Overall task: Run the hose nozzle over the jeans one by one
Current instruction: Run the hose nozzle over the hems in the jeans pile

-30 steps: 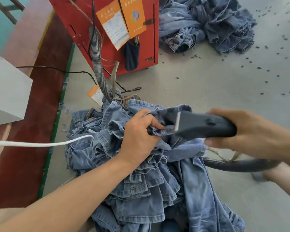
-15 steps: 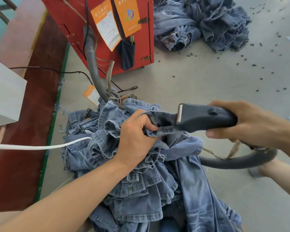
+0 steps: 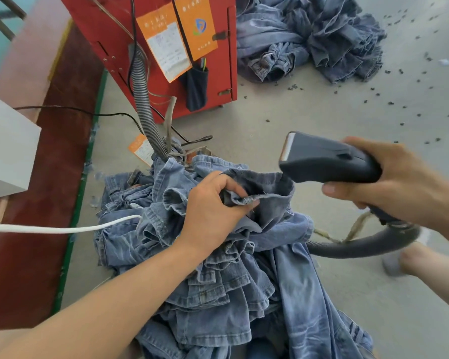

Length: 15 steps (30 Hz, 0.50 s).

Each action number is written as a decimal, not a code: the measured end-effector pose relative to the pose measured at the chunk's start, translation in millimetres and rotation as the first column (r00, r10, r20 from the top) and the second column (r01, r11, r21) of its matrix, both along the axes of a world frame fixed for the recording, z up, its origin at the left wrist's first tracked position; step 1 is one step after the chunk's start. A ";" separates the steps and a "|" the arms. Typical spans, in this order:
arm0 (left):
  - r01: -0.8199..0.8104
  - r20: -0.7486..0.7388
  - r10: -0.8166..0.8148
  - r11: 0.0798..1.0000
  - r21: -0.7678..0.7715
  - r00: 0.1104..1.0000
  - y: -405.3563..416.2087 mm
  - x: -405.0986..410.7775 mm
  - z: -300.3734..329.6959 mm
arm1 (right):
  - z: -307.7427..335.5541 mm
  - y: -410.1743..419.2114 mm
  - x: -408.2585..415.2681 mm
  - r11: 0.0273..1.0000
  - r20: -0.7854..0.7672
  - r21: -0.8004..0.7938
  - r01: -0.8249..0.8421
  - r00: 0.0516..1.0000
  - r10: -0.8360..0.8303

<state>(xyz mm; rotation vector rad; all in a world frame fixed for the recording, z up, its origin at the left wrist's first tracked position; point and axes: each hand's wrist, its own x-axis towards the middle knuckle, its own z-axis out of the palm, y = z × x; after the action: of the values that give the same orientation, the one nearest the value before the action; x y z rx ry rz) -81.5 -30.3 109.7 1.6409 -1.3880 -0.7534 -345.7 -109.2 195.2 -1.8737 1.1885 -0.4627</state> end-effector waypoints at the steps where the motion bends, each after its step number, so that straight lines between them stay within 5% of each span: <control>1: -0.006 -0.014 0.006 1.000 0.027 1.000 -1.3 0.8 0.7 | 1.6 -0.5 -4.0 1.000 -0.055 0.001 -0.017 0.998 0.017; 8: 0.080 -0.066 -0.076 0.995 0.066 0.995 -0.5 1.0 3.7 | -13.6 8.9 12.5 0.964 -0.301 0.121 -0.235 0.917 0.261; 15: 0.097 -0.090 -0.094 0.995 0.028 0.991 1.1 1.8 3.1 | -1.3 -0.7 5.9 0.981 -0.030 0.161 -0.109 0.993 0.115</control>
<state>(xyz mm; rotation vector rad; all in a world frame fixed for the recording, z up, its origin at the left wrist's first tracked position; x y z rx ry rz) -79.7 -29.2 112.8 1.5549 -1.4053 -0.8975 -339.8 -109.9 193.9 -1.8076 1.1058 -0.2622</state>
